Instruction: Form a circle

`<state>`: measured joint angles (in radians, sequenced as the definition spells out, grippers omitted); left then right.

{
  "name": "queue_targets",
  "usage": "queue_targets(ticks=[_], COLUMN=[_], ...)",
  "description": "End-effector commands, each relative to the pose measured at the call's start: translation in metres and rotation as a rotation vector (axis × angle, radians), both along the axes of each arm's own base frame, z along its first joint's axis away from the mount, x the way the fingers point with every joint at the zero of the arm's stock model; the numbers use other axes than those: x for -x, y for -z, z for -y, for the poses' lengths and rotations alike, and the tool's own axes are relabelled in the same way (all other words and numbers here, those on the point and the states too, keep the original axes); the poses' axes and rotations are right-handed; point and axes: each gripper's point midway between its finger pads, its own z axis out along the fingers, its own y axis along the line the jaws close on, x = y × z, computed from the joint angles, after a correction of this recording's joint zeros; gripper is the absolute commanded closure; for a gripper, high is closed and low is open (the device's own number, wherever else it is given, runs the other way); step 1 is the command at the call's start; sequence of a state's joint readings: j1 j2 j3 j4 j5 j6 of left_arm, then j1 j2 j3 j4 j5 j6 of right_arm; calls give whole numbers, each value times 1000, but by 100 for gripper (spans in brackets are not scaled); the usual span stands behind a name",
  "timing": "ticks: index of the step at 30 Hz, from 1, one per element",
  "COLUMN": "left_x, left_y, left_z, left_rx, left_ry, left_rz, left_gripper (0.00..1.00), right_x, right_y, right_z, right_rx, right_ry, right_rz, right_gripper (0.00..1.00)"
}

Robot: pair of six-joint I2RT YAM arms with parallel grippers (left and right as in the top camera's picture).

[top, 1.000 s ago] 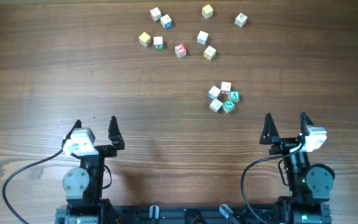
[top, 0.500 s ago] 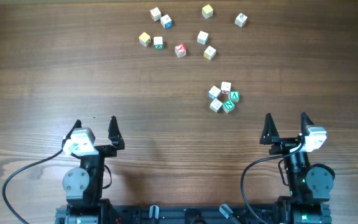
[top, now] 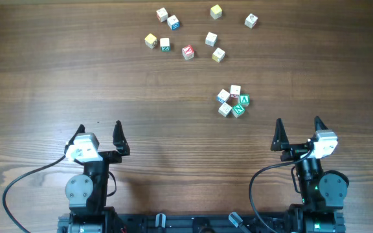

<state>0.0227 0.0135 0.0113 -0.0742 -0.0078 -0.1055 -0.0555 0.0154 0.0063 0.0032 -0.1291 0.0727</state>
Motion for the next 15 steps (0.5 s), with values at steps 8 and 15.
queue_targets(ticks=[8, 15], left_x=[0, 0], left_y=[1, 1], left_z=[1, 1], left_rx=[-22, -22], left_ry=[12, 12], left_rz=[3, 4], left_gripper=[0, 0], right_x=[0, 0], right_y=[-3, -3], right_z=[2, 2], right_rx=[18, 19], right_ry=[13, 13], right_rz=[13, 13], right_gripper=[1, 0])
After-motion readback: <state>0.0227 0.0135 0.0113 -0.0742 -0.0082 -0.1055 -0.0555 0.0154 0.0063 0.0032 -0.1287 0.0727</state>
